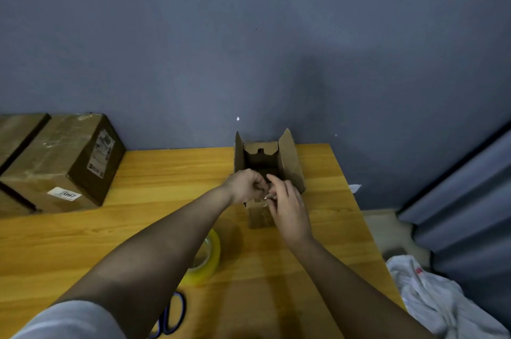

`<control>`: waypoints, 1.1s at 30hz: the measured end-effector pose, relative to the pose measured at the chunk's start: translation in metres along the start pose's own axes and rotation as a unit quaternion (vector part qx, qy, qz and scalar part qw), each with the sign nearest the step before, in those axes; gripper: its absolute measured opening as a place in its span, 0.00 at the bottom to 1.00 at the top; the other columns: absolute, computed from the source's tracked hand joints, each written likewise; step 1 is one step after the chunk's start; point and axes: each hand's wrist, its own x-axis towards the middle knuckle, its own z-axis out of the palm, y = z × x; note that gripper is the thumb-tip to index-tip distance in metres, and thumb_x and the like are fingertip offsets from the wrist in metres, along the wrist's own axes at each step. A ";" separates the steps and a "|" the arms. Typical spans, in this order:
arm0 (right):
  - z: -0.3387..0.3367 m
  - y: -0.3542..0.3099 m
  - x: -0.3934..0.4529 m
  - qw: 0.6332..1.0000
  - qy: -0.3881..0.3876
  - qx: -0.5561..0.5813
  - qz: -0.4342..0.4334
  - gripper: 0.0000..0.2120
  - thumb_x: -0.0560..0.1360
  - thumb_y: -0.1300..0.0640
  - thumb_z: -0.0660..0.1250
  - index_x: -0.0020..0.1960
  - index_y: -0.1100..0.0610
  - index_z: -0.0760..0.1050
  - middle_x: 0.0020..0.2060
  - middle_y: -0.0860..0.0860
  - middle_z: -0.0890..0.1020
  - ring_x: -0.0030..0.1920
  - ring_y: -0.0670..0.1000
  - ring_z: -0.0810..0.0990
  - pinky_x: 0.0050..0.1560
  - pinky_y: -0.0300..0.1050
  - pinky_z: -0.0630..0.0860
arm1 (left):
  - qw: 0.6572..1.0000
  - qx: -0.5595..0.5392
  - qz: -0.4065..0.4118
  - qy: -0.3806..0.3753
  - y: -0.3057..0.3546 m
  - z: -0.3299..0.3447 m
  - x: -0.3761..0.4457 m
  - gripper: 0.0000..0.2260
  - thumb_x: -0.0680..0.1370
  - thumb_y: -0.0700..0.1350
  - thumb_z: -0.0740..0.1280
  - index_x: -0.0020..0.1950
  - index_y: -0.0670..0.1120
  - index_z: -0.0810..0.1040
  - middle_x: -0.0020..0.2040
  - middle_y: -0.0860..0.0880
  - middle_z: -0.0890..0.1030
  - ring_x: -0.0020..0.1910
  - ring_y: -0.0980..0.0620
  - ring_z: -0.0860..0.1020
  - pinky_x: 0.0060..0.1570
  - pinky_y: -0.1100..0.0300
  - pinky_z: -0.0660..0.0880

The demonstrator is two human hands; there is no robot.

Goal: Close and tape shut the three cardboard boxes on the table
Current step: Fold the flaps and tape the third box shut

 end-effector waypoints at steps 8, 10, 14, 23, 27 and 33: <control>-0.004 0.001 0.001 0.999 -0.027 -0.034 0.001 0.30 0.79 0.59 0.64 0.77 0.49 0.56 0.65 0.49 0.69 0.65 0.50 0.68 0.63 0.42 0.69 | 1.000 0.018 0.000 0.007 -0.001 0.003 0.000 0.07 0.77 0.45 0.68 0.54 0.51 0.81 0.53 0.52 0.83 0.53 0.53 0.79 0.58 0.49 0.75; -0.004 0.001 0.001 0.999 -0.034 -0.040 0.000 0.32 0.79 0.59 0.64 0.78 0.48 0.54 0.65 0.49 0.68 0.65 0.50 0.68 0.63 0.41 0.68 | 1.000 0.023 0.003 0.007 0.001 0.002 0.000 0.06 0.77 0.45 0.68 0.53 0.51 0.81 0.52 0.52 0.83 0.52 0.53 0.80 0.57 0.50 0.76; -0.004 0.001 0.002 0.999 -0.025 -0.028 0.005 0.37 0.76 0.61 0.67 0.78 0.48 0.52 0.65 0.50 0.66 0.60 0.48 0.73 0.58 0.39 0.74 | 0.999 0.033 0.001 0.004 0.002 0.003 0.000 0.07 0.77 0.45 0.68 0.54 0.52 0.81 0.54 0.53 0.82 0.56 0.53 0.79 0.60 0.49 0.74; -0.024 -0.005 0.025 0.985 -0.088 -0.124 0.077 0.27 0.76 0.52 0.68 0.71 0.51 0.63 0.66 0.52 0.71 0.66 0.54 0.70 0.57 0.47 0.74 | 0.999 0.029 -0.009 0.013 0.002 0.003 -0.001 0.06 0.76 0.46 0.68 0.51 0.54 0.82 0.51 0.55 0.83 0.53 0.54 0.79 0.59 0.48 0.73; -0.036 0.000 0.031 0.978 -0.126 -0.149 0.073 0.18 0.75 0.44 0.67 0.60 0.52 0.72 0.57 0.51 0.78 0.61 0.53 0.73 0.47 0.45 0.71 | 0.999 0.024 -0.011 0.022 0.002 0.004 -0.003 0.05 0.75 0.48 0.69 0.50 0.55 0.80 0.50 0.56 0.82 0.53 0.54 0.78 0.60 0.48 0.72; -0.040 0.001 0.037 0.976 -0.133 -0.159 0.067 0.14 0.76 0.42 0.66 0.54 0.51 0.73 0.51 0.51 0.80 0.50 0.52 0.78 0.38 0.43 0.68 | 0.989 0.140 -0.022 0.048 0.010 0.009 -0.010 0.15 0.75 0.54 0.68 0.58 0.51 0.71 0.54 0.51 0.81 0.57 0.49 0.77 0.63 0.49 0.65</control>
